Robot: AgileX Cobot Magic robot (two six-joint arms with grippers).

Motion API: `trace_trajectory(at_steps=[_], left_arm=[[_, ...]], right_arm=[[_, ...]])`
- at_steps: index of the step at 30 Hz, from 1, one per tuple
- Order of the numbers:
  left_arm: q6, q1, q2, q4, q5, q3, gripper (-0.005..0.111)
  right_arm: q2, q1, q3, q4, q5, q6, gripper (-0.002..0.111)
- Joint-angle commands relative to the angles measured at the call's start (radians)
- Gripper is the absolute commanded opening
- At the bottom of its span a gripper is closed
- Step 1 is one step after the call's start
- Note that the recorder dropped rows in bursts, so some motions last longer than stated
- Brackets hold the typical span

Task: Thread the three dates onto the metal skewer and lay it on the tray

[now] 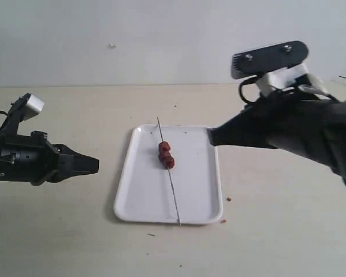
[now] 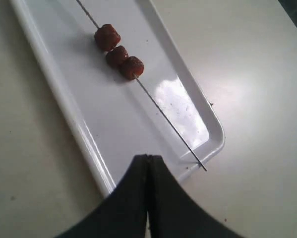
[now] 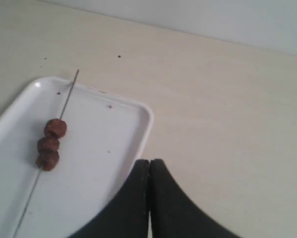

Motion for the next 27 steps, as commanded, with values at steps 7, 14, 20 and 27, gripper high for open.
trace_trajectory(at_steps=[7, 14, 20, 27], left_arm=[[-0.001, 0.000, -0.010, -0.002, 0.006, 0.006, 0.000], [-0.001, 0.000, -0.010, -0.008, 0.008, 0.006, 0.000], [-0.001, 0.000, -0.010, -0.041, 0.023, 0.002, 0.000], [0.025, 0.040, -0.068, -0.090, 0.020, 0.001, 0.000]], right_arm=[[-0.377, 0.003, 0.308, -0.132, -0.105, 0.161, 0.000], [-0.537, 0.003, 0.387, -0.178, -0.101, 0.226, 0.000], [-0.563, 0.003, 0.400, -0.189, -0.102, 0.226, 0.000], [-0.563, 0.003, 0.402, -0.187, -0.098, 0.226, 0.000]])
